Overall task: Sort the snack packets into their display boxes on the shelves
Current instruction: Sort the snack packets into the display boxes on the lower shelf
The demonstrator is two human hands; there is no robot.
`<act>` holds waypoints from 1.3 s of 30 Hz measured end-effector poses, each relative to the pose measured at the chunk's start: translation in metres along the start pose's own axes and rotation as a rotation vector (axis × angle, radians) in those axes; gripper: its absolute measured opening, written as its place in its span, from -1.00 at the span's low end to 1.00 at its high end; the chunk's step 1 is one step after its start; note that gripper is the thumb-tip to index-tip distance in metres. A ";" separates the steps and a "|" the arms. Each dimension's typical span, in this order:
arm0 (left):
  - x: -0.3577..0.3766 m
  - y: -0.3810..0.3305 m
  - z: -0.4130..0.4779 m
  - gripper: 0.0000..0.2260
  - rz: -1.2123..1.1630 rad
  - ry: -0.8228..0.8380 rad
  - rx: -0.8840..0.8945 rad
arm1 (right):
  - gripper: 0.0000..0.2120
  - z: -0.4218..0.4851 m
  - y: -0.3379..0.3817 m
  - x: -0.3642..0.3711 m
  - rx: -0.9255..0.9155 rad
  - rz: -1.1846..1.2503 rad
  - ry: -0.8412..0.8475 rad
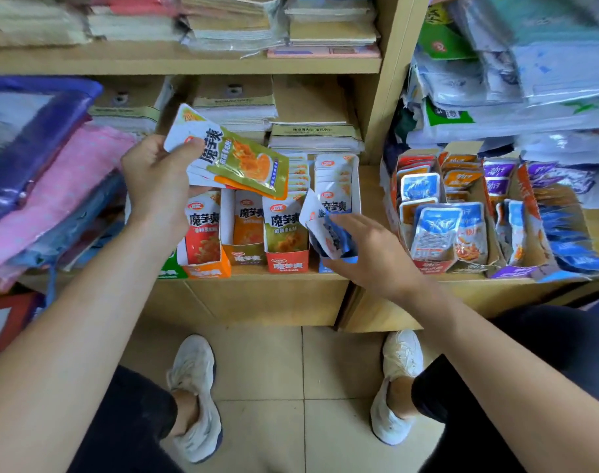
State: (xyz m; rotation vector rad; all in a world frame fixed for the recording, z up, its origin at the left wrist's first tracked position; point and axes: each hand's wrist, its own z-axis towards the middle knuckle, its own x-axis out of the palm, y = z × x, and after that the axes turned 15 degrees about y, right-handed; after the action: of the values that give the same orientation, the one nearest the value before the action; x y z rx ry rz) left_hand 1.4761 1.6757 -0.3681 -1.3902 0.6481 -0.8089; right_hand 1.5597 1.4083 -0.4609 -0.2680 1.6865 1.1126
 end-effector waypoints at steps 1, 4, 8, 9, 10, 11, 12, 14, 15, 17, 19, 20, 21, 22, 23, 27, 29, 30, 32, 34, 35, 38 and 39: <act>-0.002 -0.001 0.000 -0.91 -0.011 0.005 0.002 | -0.28 -0.003 0.000 -0.001 -0.037 -0.029 -0.051; -0.006 -0.002 0.001 -0.93 -0.042 0.008 0.007 | -0.30 -0.006 0.004 -0.002 -0.148 -0.019 -0.116; -0.004 -0.002 -0.002 -0.94 -0.048 0.038 0.019 | -0.45 0.006 0.002 0.008 -0.165 -0.138 -0.024; -0.004 -0.001 -0.002 -0.94 -0.047 0.044 0.019 | -0.50 0.011 -0.001 0.012 -0.147 -0.217 -0.039; -0.004 0.000 -0.002 -0.94 -0.046 0.046 0.017 | -0.55 0.017 -0.003 0.014 -0.112 -0.290 -0.065; -0.004 0.001 -0.002 -0.94 -0.044 0.047 0.014 | -0.61 0.022 -0.004 0.015 -0.070 -0.351 -0.094; -0.004 0.003 -0.002 -0.93 -0.041 0.047 0.011 | -0.63 0.025 -0.004 0.014 -0.021 -0.393 -0.105; -0.004 0.004 0.000 -0.82 -0.039 0.053 0.005 | -0.57 0.027 -0.003 0.011 0.048 -0.430 -0.037; -0.004 0.005 0.000 -0.76 -0.040 0.057 0.004 | -0.52 0.026 -0.004 0.008 0.061 -0.410 0.019; -0.004 0.007 0.001 -0.70 -0.042 0.065 0.007 | -0.46 0.022 -0.005 -0.002 0.056 -0.246 0.090; -0.004 0.011 0.004 -0.78 -0.031 0.078 0.012 | -0.36 0.017 -0.007 -0.012 0.037 -0.060 0.086; -0.004 0.014 0.005 -0.84 -0.028 0.082 0.012 | -0.32 0.015 -0.009 -0.016 0.026 -0.011 0.071; -0.003 0.015 0.005 -0.90 -0.030 0.091 0.012 | -0.32 0.014 -0.011 -0.018 0.018 0.032 0.056; -0.003 0.017 0.005 -0.93 -0.034 0.104 0.012 | -0.34 0.012 -0.010 -0.021 0.023 0.074 0.046; -0.001 0.018 0.004 -0.95 -0.040 0.122 0.014 | -0.37 0.011 -0.007 -0.023 0.030 0.125 0.035; 0.003 0.016 0.001 -0.95 -0.026 0.247 0.033 | -0.49 0.012 0.011 -0.034 -0.007 0.445 -0.134; 0.007 0.015 -0.001 -0.90 -0.003 0.355 0.062 | -0.46 0.015 0.023 -0.040 -0.062 0.573 -0.179; 0.009 0.015 -0.002 -0.88 0.001 0.393 0.070 | -0.41 0.016 0.028 -0.044 -0.094 0.607 -0.167; 0.016 0.015 -0.006 -0.88 0.015 0.446 0.078 | -0.28 0.020 0.039 -0.050 -0.145 0.616 -0.085; 0.024 0.016 -0.009 -0.89 0.035 0.470 0.074 | -0.23 0.025 0.047 -0.053 -0.167 0.657 0.041; 0.028 0.016 -0.010 -0.89 0.041 0.479 0.072 | -0.29 0.027 0.051 -0.053 -0.174 0.697 0.107; 0.034 0.017 -0.012 -0.84 0.092 0.459 0.062 | -0.59 0.029 0.056 -0.049 -0.192 0.785 0.191; 0.035 0.017 -0.012 -0.85 0.113 0.454 0.047 | -0.65 0.030 0.056 -0.047 -0.182 0.814 0.164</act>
State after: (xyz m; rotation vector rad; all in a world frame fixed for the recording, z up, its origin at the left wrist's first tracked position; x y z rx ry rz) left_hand 1.4888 1.6407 -0.3832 -1.1214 1.0402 -1.0521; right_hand 1.5624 1.4463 -0.3920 0.2556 1.8919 1.8828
